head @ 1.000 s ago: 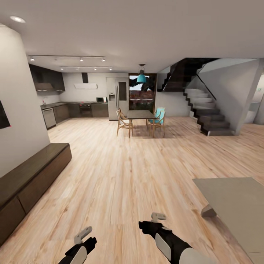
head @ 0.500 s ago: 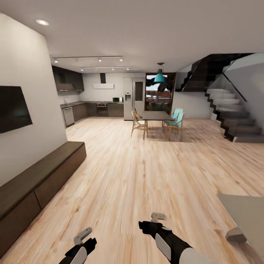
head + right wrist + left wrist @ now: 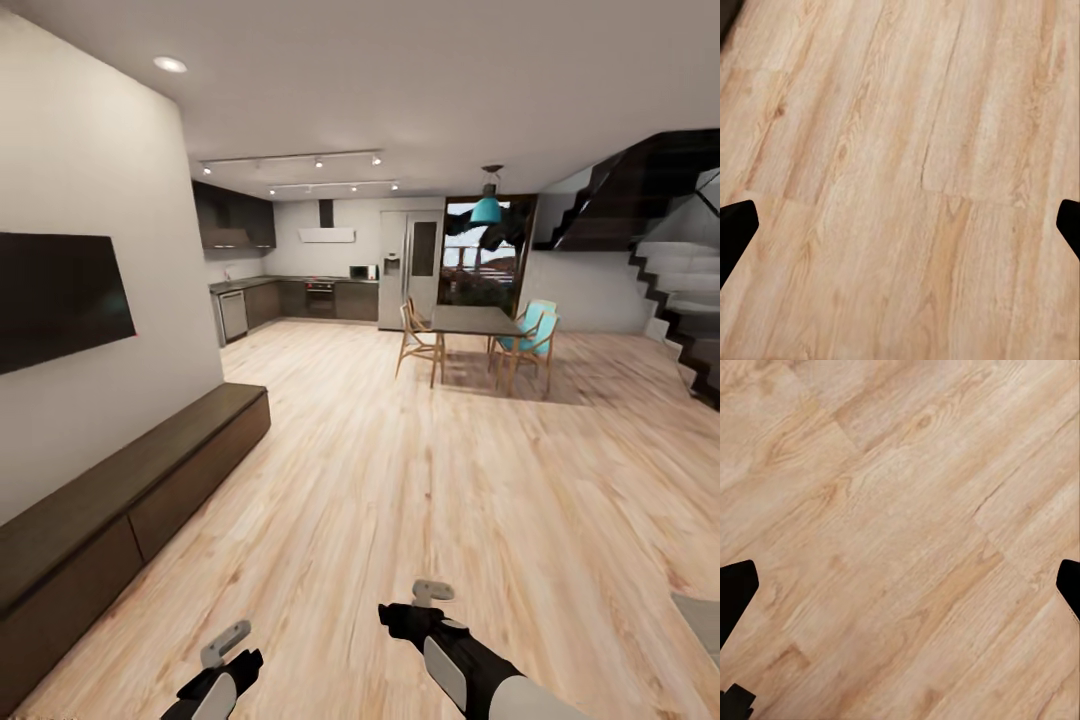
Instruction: Place each of the two pumpkins and all three candles from the living room inside a cabinet in the living room (use any cabinet), then make sure every cabinet is closed, and position the cauldron so it is next to a table in the living room.
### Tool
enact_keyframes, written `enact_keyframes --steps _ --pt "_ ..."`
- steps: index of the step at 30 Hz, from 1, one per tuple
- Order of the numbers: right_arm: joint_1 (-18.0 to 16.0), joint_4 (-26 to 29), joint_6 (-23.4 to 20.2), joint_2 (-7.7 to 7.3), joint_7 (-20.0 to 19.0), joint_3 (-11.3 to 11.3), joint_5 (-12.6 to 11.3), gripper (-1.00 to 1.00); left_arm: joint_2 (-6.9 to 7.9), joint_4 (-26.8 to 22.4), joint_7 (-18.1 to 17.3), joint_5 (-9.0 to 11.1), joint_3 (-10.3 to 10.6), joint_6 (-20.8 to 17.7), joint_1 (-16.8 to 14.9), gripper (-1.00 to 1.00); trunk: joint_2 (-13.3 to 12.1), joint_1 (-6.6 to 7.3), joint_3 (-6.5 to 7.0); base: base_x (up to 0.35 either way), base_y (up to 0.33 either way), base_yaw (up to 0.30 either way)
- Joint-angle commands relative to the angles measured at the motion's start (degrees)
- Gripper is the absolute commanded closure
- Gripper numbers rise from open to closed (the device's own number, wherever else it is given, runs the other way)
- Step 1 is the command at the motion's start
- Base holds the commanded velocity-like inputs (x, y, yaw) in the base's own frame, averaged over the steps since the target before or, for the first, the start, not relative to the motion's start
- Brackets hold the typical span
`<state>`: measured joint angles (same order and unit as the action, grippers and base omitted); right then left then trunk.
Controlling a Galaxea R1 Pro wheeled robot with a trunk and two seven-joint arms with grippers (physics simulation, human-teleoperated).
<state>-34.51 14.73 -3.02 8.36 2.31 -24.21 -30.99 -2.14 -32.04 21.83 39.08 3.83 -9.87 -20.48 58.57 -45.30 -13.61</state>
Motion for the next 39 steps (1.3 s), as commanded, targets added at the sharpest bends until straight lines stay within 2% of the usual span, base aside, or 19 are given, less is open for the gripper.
enact_keyframes --steps 1,6,13,19,20,27,32,36,39 --pt "-0.03 0.12 -0.24 -0.07 0.24 -0.40 -0.38 -1.00 0.03 0.02 0.40 0.38 0.26 -0.13 -0.02 -1.00 0.05 -0.03 -0.08 0.290 -0.191 0.274" --pt "-0.03 -0.21 -0.15 -0.14 0.24 -0.40 -0.38 -1.00 0.02 5.74 -0.18 0.17 0.19 0.62 -0.07 -1.00 0.05 -0.03 -0.08 0.283 -0.207 0.274" --pt "-0.03 -1.91 2.23 -0.34 -0.01 -0.32 -0.59 -1.00 0.02 17.12 -0.41 -0.52 0.67 5.17 0.00 -1.00 0.05 -0.03 -0.08 0.281 -0.213 0.274" --pt "-0.03 -9.82 5.46 -0.37 -0.17 -0.32 -0.53 -1.00 -0.45 24.39 -0.51 -0.66 0.94 8.42 0.24 -1.00 0.05 -0.03 -0.08 0.280 -0.213 0.274" --pt "0.06 -12.64 7.27 -0.42 -0.29 -0.31 -0.55 -1.00 -0.64 26.44 -0.58 -0.67 0.98 9.43 0.36 -1.00 0.05 -0.03 -0.08 0.281 -0.212 0.274" --pt "2.48 -15.92 9.95 -0.45 -0.38 -0.31 -0.50 -1.00 -1.57 29.07 -0.65 -0.67 1.00 13.06 0.67 -1.00 0.05 -0.03 -0.16 0.232 -0.193 0.271" --pt "3.35 -17.18 10.11 -0.48 -0.38 -0.31 -0.59 -1.00 -1.50 29.21 -0.65 -0.66 1.00 13.72 1.00 -1.00 0.05 -0.03 -0.42 0.115 -0.132 0.236" --pt "5.88 -17.36 10.72 -0.45 -0.34 -0.31 -0.48 -1.00 -1.22 29.23 -0.65 -0.91 1.00 14.22 2.19 -1.00 0.05 -0.03 -0.70 0.033 -0.096 0.194" --pt "6.97 -17.44 11.96 -0.47 -0.32 -0.31 -0.60 -1.00 -1.06 29.23 -0.68 -1.06 1.00 16.82 3.19 -1.00 0.05 -0.03 -0.93 0.006 -0.055 0.177"
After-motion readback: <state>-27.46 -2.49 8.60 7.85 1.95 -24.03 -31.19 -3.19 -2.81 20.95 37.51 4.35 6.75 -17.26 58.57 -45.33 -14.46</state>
